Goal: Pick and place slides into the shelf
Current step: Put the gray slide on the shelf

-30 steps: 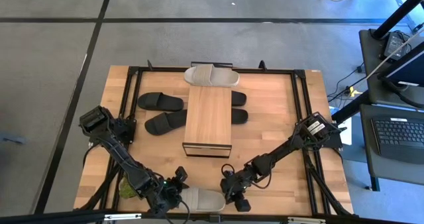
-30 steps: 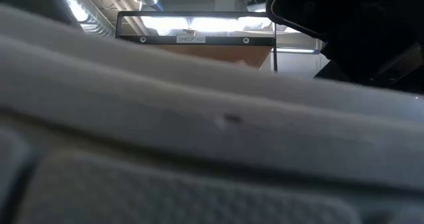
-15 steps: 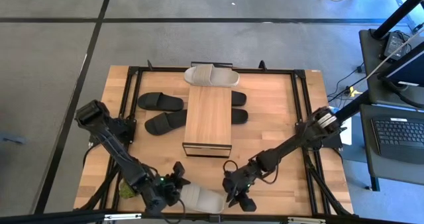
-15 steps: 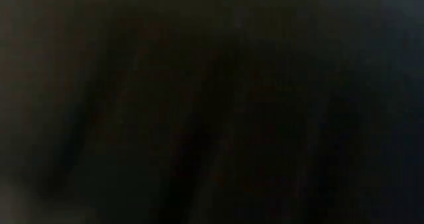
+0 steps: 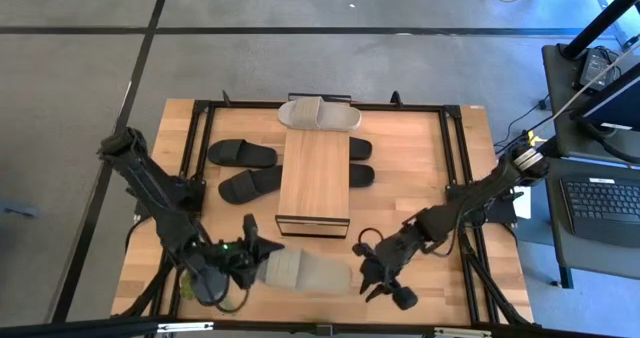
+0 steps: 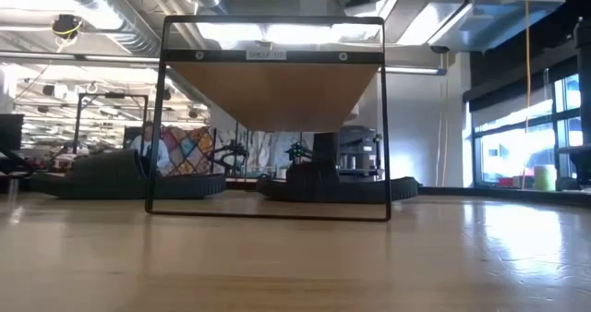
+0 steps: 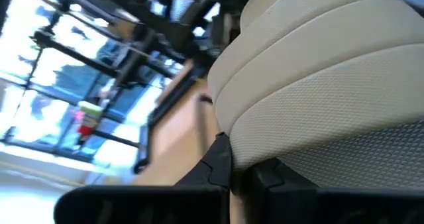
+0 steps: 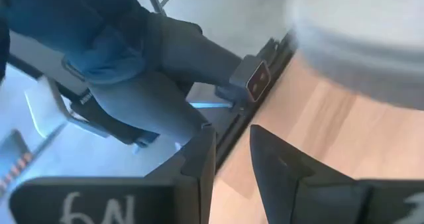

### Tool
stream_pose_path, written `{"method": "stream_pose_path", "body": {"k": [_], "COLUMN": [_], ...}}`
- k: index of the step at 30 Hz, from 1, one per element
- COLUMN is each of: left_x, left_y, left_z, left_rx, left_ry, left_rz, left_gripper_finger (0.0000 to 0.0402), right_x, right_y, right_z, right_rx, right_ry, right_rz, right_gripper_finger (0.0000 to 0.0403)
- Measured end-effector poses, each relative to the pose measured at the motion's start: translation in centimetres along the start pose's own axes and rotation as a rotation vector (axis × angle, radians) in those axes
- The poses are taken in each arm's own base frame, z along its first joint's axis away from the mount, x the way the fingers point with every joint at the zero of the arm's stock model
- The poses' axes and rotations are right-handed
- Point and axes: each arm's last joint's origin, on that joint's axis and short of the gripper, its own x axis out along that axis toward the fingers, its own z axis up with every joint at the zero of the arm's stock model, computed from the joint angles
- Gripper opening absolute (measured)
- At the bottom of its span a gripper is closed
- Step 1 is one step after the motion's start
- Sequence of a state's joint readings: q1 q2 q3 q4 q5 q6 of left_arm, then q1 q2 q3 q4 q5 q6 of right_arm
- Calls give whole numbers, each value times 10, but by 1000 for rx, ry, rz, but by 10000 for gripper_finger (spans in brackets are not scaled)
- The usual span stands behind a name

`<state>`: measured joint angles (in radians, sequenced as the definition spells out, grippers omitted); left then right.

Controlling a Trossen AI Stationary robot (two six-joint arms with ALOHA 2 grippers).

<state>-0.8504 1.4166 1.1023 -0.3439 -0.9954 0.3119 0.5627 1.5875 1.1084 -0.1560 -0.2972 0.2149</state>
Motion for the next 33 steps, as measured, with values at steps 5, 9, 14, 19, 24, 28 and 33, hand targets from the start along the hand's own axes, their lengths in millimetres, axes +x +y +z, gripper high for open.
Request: {"method": "stream_pose_path", "body": {"k": [5, 9, 14, 19, 24, 28, 33], "left_x": [-1, 7, 17, 20, 25, 33, 52], "left_y": [30, 58, 99, 146, 176, 191, 193], "left_z": [-4, -12, -28, -52, -73, -88, -117], "left_rx": [36, 67, 87, 24, 18, 21, 53], "left_ry": [9, 50, 82, 68, 72, 93, 105], "left_rz": [60, 111, 129, 131, 136, 132, 128], "left_gripper_finger": [2, 2, 2, 3, 2, 2, 2], "right_x": [-26, -40, -52, -71, -111, -143, -164], "right_y": [-7, -25, -49, -71, -84, -84, -90], "right_z": [7, 4, 0, -3, -7, -11, -50], "right_rx": [-103, -83, -72, -90, -62, -137, -115], "right_ry": [-17, 38, 84, 115, 116, 2, -115], "right_rz": [-35, -92, -127, -72, -133, -193, -233], "right_gripper_finger": [97, 97, 97, 97, 97, 97, 97]}}
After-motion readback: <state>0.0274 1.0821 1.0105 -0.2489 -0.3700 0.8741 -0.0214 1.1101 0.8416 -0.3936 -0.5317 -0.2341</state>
